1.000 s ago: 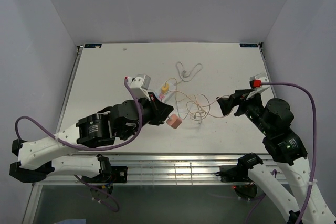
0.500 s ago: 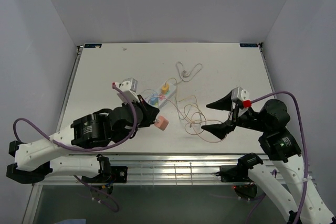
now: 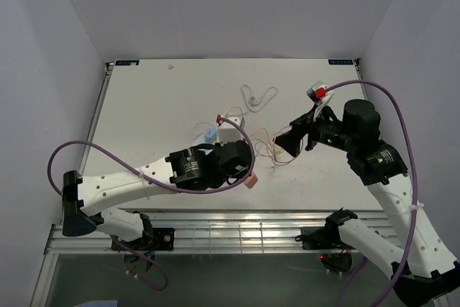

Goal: Insert the plug

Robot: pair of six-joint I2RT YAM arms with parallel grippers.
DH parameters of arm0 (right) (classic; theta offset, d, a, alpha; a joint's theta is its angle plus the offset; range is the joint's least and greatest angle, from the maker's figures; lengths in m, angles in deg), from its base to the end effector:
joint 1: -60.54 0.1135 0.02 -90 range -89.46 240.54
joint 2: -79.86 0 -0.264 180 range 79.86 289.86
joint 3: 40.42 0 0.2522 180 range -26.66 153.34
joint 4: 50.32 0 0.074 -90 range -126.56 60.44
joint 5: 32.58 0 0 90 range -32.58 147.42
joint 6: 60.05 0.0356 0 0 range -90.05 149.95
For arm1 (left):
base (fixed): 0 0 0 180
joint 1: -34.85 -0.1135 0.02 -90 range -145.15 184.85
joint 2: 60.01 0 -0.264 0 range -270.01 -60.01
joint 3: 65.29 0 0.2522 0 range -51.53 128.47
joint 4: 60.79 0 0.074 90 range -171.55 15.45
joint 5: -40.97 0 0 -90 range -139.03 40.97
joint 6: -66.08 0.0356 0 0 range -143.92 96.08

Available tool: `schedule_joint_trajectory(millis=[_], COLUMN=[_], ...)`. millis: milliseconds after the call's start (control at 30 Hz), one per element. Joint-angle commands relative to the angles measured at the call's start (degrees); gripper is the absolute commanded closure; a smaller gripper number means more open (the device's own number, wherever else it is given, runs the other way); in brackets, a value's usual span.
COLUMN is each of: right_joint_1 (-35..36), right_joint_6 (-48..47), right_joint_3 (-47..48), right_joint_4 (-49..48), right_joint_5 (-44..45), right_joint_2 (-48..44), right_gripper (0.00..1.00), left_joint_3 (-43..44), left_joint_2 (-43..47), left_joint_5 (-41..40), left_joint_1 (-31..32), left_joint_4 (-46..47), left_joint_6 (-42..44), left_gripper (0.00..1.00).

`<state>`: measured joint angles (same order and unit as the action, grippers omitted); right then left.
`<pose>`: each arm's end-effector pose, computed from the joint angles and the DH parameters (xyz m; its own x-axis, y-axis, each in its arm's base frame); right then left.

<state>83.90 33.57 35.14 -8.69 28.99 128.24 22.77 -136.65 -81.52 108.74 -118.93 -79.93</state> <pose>0.1502 0.0834 0.3998 -0.2774 -0.0593 -0.9589 -0.7559 0.6295 0.1797 0.0954 -0.2613 0.3446 -0.7001 -0.0964 -0.7075 0.2284 0.9085 -0.3498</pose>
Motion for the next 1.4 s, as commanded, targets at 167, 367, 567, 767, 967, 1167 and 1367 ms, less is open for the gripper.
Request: schedule_joint_trajectory(millis=[167, 367, 567, 767, 967, 1167, 1367], right_joint_1=[0.2, 0.11, 0.11, 0.11, 0.2, 0.29, 2.21], right_joint_6=[3.66, 12.2, 11.34, 8.77, 5.71, 8.67, 17.12], right_joint_3=[-13.25, -22.17, -17.6, -19.69, -22.86, -22.6, -23.48], right_joint_4=[6.32, -13.72, -14.1, -5.04, -7.82, -15.39, -22.77], right_joint_5=[0.06, -17.28, -7.28, 12.23, 18.15, 15.77, 22.19], right_joint_2=[-12.59, -26.48, -28.79, -20.62, -7.09, 5.13, 12.43], right_gripper=[0.1, 0.1, 0.1, 0.1, 0.1, 0.1, 0.1], left_joint_3=[2.34, -2.4, -3.29, -1.62, -1.18, -2.5, -3.02], left_joint_2=[4.74, 6.68, 5.1, 10.54, 15.72, 20.12, 25.83], left_joint_5=[2.87, 7.52, 12.44, 11.58, 11.05, 12.97, 13.94], left_joint_1=[-11.27, -20.0, -20.45, -20.45, -20.45, -20.45, -20.36], left_joint_4=[-2.54, 0.87, 1.58, 0.62, -2.2, -3.17, -3.52], left_joint_6=[0.29, 2.66, 3.71, 4.59, 3.98, 4.06, 4.42], left_gripper=[1.0, 1.0, 1.0, 1.0, 1.0, 1.0, 1.0])
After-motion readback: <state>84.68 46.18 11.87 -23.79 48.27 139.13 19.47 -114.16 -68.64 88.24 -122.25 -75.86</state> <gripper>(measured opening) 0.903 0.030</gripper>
